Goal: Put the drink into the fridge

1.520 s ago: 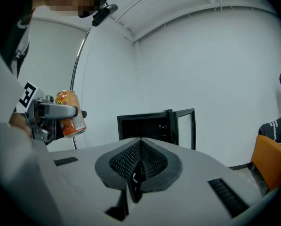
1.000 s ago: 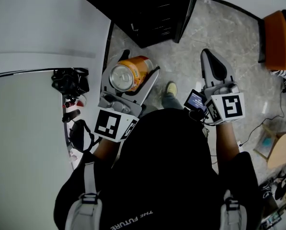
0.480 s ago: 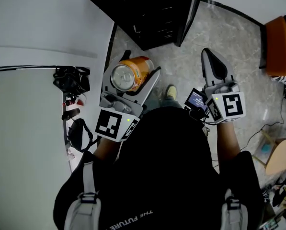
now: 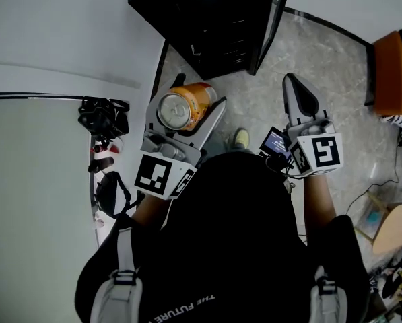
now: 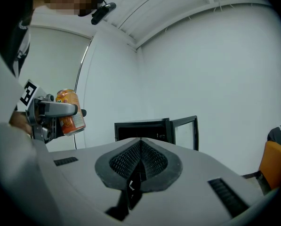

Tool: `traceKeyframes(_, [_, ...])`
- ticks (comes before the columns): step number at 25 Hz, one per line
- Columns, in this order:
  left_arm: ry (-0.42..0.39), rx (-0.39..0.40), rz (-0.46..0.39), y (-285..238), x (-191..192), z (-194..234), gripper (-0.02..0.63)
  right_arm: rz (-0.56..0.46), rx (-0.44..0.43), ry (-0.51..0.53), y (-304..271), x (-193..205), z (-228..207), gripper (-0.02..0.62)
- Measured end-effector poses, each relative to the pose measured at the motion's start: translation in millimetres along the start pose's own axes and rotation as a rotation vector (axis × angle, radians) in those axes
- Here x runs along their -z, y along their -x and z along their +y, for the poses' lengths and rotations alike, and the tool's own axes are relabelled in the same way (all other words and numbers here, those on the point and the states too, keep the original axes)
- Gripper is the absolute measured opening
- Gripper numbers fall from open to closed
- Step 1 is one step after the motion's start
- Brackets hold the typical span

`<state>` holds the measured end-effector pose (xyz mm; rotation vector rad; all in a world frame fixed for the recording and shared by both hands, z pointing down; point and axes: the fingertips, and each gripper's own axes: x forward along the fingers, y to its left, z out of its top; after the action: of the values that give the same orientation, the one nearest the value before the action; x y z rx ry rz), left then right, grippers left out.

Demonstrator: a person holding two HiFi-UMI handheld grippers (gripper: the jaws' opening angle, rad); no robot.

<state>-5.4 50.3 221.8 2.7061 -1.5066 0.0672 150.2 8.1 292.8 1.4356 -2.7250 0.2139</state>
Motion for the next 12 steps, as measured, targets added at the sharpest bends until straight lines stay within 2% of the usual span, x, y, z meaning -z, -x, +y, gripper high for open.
traceKeyframes(12, [0.007,-0.008,0.001,-11.6,2.0,6.2,0.345,-0.002,-0.001,-0.020,-11.8,-1.7,-9.9,0.014])
